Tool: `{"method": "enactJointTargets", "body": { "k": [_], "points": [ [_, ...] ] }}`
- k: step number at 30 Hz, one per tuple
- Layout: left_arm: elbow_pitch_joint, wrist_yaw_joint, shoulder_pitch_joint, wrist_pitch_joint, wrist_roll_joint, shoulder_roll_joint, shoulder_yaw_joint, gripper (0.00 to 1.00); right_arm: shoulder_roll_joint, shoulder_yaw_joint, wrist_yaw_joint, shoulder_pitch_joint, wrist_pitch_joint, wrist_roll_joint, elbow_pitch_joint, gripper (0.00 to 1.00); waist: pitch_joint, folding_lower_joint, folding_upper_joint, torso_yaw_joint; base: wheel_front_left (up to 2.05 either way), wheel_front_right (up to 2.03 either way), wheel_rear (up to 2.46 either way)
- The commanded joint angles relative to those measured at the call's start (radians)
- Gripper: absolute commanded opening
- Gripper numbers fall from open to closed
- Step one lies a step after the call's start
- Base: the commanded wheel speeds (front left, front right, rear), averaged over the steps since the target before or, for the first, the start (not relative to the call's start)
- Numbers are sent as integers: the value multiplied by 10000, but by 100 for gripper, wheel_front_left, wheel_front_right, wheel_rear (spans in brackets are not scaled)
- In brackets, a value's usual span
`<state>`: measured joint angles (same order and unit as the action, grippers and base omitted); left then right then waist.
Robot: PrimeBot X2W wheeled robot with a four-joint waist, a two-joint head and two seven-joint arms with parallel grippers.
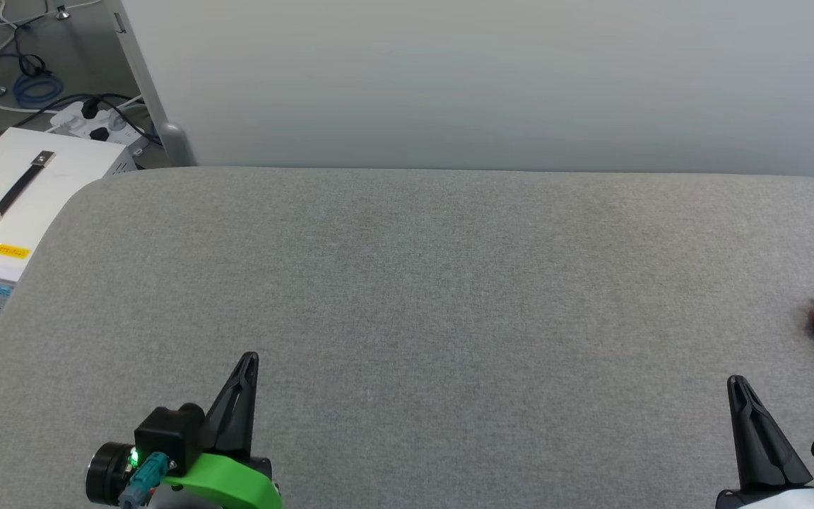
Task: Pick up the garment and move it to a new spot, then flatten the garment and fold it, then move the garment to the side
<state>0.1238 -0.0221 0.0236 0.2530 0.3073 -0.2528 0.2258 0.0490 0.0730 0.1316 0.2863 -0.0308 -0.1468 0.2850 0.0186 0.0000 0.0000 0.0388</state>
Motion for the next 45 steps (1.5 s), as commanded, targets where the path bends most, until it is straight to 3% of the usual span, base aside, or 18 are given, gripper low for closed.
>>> {"method": "enactJointTargets", "body": {
  "k": [1, 45],
  "points": [
    [-32, 7, -7, -63, -92, 46, -49, 0, 0, -18, 0, -86, 9, 44, -74, 0, -1, 0, 0, -5, 0, 0, 0],
    [-462, 83, -89, -944, -1157, 753, -838, 0, 5, -272, -4, -1078, 116, 553, -1066, 0, -67, 0, 0, -142, 0, 0, 0]
  ]
}}
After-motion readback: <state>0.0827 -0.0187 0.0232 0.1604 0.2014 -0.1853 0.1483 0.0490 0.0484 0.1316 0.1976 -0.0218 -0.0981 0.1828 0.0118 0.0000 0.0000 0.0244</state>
